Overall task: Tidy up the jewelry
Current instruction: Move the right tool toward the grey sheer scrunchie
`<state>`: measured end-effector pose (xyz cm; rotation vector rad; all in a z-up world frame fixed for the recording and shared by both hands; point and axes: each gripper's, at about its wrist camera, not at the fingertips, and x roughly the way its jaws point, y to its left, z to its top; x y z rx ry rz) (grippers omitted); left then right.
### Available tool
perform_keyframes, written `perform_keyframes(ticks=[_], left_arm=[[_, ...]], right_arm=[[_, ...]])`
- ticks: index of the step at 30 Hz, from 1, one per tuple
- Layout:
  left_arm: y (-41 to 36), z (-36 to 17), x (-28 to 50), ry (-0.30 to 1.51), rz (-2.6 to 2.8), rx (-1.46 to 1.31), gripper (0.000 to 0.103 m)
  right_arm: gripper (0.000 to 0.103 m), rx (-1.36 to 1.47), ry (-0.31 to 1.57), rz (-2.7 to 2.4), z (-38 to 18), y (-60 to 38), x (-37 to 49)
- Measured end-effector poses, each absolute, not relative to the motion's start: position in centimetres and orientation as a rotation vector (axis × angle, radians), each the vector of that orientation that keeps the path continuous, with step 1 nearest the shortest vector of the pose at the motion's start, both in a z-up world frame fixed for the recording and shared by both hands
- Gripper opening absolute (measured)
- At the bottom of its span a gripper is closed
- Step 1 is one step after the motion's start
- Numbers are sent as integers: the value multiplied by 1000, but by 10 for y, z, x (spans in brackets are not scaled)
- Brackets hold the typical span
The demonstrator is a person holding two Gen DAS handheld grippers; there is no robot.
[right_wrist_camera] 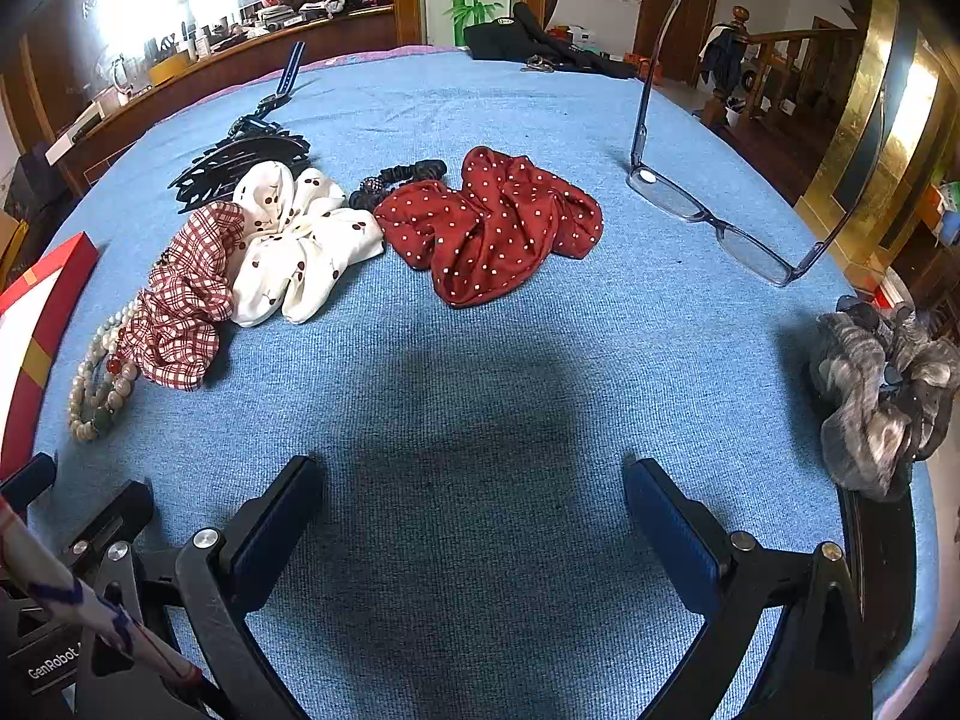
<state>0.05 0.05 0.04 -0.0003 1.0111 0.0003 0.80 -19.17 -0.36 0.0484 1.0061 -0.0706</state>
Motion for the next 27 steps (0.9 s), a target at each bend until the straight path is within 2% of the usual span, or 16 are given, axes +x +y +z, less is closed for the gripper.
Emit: perform_keyframes(ticks=[6,8,15,19,27], left_arm=[[-1,1,0,1010,14,-3,103],[-4,5,-8,1004,-25,7,103],[10,76,-65,724,-33,17,103],[15,97,-85,620,-4,30,103],[17,93,-79,635,27,62,103]], right_arm=[[103,59,1002,-66,0,-190,0],[99,68,987,-55,3,-190,-6],[99,68,802,-76,67,-197,-64],[100,113,759,-79,86,-202,-83],[100,133,754,-75,95,-202,-95]])
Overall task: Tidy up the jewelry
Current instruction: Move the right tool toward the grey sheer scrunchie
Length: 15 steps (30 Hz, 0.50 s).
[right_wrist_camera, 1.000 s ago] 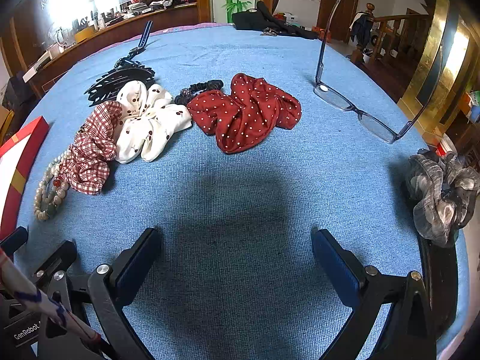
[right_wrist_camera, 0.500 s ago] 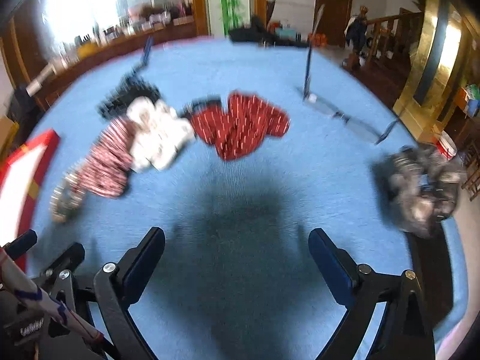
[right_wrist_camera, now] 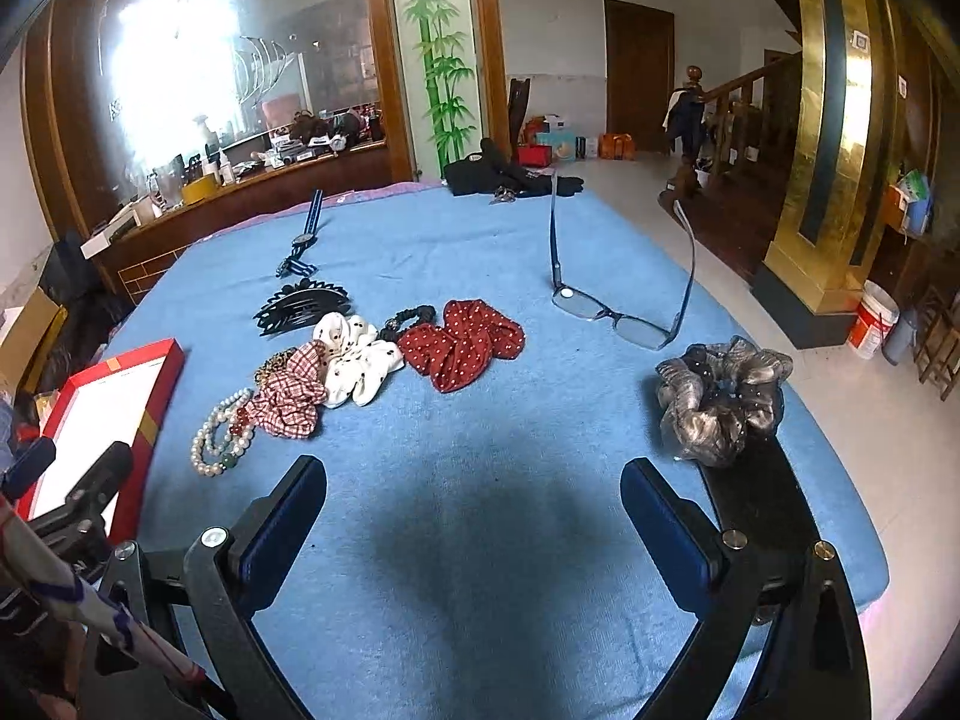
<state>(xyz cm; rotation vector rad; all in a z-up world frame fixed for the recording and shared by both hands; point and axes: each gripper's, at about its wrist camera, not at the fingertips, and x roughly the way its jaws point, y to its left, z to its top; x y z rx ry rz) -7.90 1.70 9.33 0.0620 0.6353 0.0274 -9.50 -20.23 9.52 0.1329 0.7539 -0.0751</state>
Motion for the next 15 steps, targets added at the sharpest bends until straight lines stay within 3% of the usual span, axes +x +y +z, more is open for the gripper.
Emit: perform_keyframes(ticks=[15], left_arm=[[21,88,-81,655,20,69,103]], right_arm=[[100,136,755,-67,99,-196,-98]])
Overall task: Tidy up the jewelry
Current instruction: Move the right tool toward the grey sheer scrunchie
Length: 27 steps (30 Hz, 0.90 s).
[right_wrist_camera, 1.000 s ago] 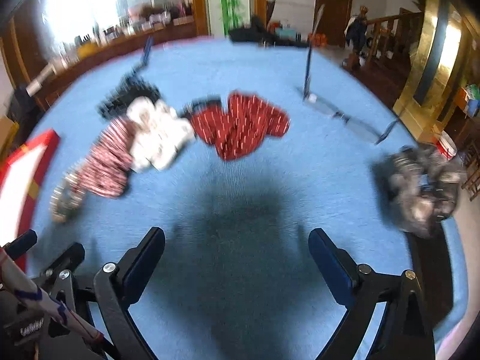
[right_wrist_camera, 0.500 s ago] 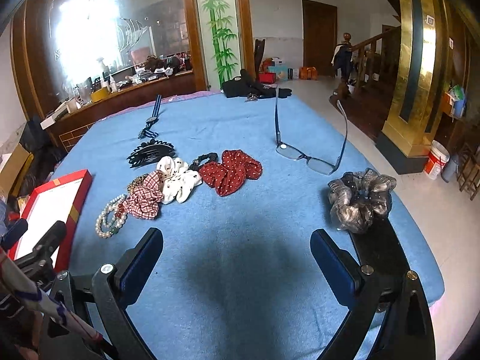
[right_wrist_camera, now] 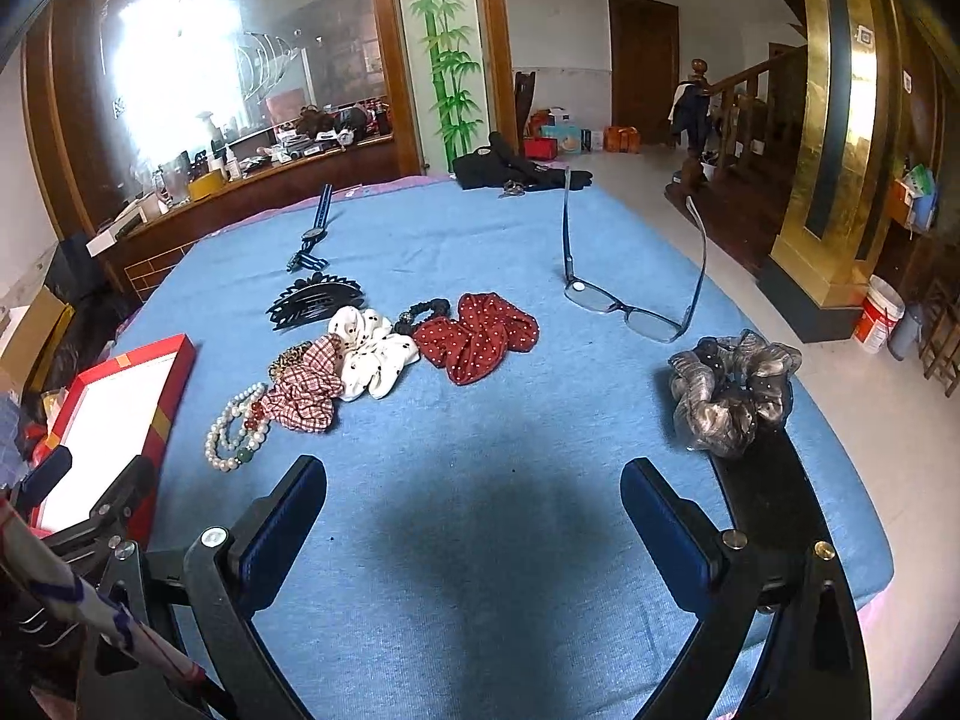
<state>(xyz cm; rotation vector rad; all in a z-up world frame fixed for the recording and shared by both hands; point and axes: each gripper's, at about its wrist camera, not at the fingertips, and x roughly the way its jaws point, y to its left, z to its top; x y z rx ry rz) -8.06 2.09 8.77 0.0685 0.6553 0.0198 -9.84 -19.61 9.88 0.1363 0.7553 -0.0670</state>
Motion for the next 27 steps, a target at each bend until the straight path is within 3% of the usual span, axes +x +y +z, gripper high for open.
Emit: perform_keyframes(ticks=[27], left_arm=[[31,79,-64,736,-13,44,103]], right_arm=[[100,190,783,-90,91,-229,-90]])
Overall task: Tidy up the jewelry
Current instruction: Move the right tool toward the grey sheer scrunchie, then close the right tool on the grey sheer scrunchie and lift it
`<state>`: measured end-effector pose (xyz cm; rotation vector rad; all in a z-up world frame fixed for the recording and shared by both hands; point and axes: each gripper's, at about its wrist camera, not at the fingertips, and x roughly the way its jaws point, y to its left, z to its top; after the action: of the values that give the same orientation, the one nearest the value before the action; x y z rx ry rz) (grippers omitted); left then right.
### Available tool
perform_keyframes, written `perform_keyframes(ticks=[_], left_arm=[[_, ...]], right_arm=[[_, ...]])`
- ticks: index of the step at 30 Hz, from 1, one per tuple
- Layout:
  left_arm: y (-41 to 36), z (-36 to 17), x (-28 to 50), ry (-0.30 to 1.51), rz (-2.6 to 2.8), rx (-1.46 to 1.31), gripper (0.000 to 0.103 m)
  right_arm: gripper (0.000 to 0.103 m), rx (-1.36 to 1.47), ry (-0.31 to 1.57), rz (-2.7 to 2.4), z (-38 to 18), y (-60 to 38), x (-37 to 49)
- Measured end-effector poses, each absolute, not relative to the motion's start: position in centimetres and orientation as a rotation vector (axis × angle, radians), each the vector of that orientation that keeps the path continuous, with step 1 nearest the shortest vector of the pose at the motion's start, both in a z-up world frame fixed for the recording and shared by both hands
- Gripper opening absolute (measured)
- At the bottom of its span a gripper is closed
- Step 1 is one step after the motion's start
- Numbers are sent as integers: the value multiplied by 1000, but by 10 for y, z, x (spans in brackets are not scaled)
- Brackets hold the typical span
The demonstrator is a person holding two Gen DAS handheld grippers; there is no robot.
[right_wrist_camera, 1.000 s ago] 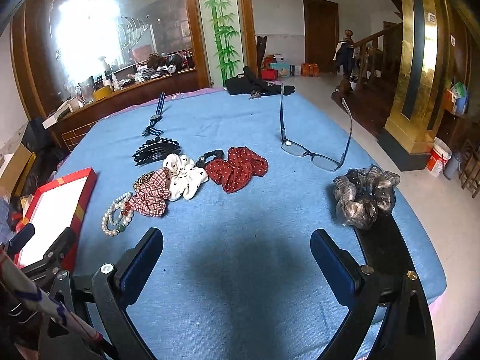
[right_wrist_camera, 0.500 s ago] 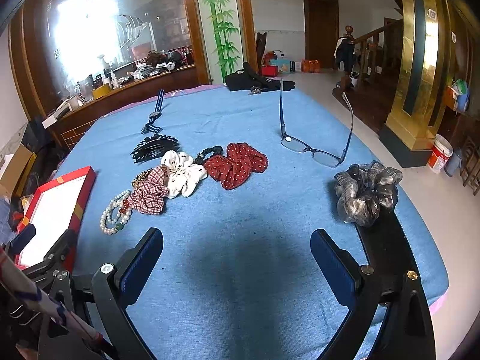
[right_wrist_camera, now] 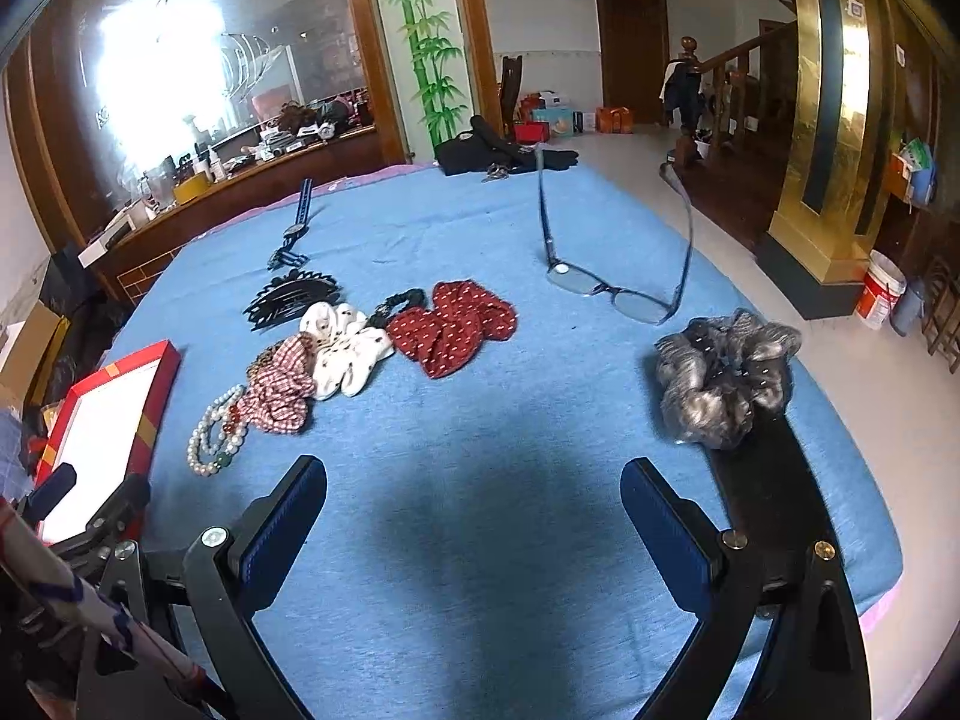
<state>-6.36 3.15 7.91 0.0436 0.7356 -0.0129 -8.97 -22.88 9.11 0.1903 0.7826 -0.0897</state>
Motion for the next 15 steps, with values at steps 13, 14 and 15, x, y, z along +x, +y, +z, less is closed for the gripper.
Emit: perform_keyframes(ticks=[13,14,15], left_arm=[[121,103,-23,832,-30,-126,103],[121,105,-23,826,-28,-123,103],[120,106,-22,824,-28,-118,103]], right_arm=[[90,396,789,-208,97,-342,-89],[88,423,792,-216,96,-352,-89],[87,450,795,-220,95,-363,-88]])
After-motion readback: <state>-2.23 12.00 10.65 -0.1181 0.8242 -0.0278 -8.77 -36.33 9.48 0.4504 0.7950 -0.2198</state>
